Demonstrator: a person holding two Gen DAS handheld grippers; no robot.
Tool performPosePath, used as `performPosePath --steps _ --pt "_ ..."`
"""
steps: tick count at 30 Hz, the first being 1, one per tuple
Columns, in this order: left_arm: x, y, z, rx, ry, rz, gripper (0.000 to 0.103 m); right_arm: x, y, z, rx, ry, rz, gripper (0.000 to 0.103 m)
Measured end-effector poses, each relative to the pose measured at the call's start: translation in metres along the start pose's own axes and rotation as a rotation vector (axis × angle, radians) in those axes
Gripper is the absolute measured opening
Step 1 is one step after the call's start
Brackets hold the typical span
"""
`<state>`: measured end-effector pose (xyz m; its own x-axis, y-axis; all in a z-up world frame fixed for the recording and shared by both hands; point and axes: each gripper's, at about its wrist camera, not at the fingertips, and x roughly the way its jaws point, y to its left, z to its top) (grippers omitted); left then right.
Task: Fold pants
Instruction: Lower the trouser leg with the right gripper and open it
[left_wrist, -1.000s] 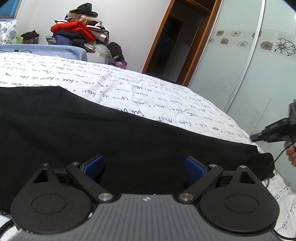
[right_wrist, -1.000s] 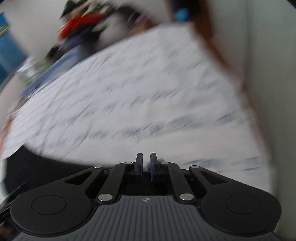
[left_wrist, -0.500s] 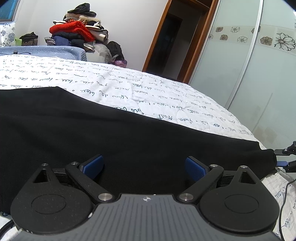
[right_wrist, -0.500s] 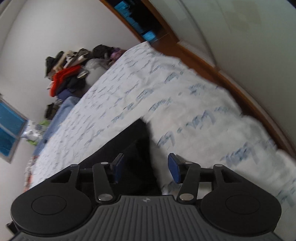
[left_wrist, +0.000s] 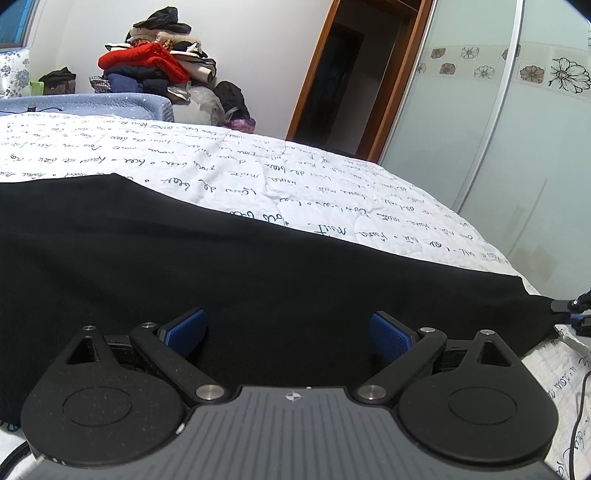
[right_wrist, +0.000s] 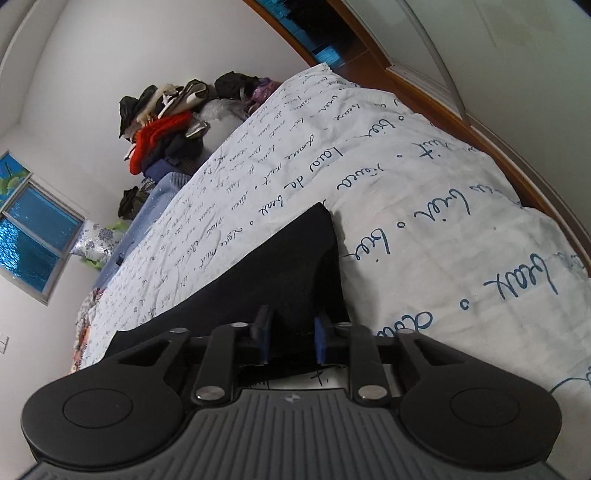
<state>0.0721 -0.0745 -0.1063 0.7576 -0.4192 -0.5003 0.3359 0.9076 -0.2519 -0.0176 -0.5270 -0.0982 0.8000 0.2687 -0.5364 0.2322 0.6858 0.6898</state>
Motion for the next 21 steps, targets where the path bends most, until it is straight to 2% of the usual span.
performPosePath --steps 2,3,5,6,7,9,11,13,15,16,18,19,21 --pt "0.0 0.001 0.0 -0.001 0.0 -0.001 0.098 -0.009 0.005 0.001 -0.009 -0.019 0.015 0.017" --pt "0.0 0.0 0.0 -0.001 0.0 0.0 0.098 -0.011 0.005 0.001 -0.019 -0.02 -0.011 0.017" --pt "0.0 0.0 0.0 0.004 0.005 0.004 0.098 -0.004 -0.004 -0.001 -0.052 0.037 -0.13 0.017" --pt "0.001 -0.001 0.001 0.012 0.011 0.011 0.098 0.001 -0.011 -0.004 -0.05 0.07 -0.154 0.017" --pt "0.001 -0.004 0.002 0.027 0.018 0.018 0.097 -0.001 -0.013 -0.005 -0.042 0.061 -0.137 0.018" --pt "-0.001 -0.009 0.01 0.065 0.034 0.017 0.097 -0.015 -0.009 0.0 -0.015 -0.027 -0.144 0.018" --pt "-0.003 -0.014 0.023 0.107 0.023 0.007 0.098 -0.034 0.0 0.005 -0.003 -0.169 -0.162 0.027" --pt "0.005 -0.023 0.037 0.158 0.042 0.013 0.102 -0.039 0.016 0.01 -0.026 -0.254 -0.17 0.048" --pt "0.024 -0.033 0.047 0.219 0.098 0.033 0.101 -0.02 0.037 0.015 -0.083 -0.205 -0.112 0.064" --pt "0.034 -0.037 0.048 0.24 0.116 0.053 0.101 -0.005 0.045 0.017 -0.088 -0.168 -0.088 0.068" --pt "0.058 -0.042 0.045 0.277 0.195 0.104 0.097 0.028 0.061 0.02 -0.105 -0.083 -0.05 0.067" --pt "0.067 -0.042 0.042 0.283 0.235 0.109 0.1 0.044 0.068 0.02 -0.124 -0.055 -0.044 0.067" --pt "0.069 -0.039 0.032 0.293 0.201 0.11 0.103 0.073 0.074 0.021 -0.13 -0.004 -0.051 0.068"
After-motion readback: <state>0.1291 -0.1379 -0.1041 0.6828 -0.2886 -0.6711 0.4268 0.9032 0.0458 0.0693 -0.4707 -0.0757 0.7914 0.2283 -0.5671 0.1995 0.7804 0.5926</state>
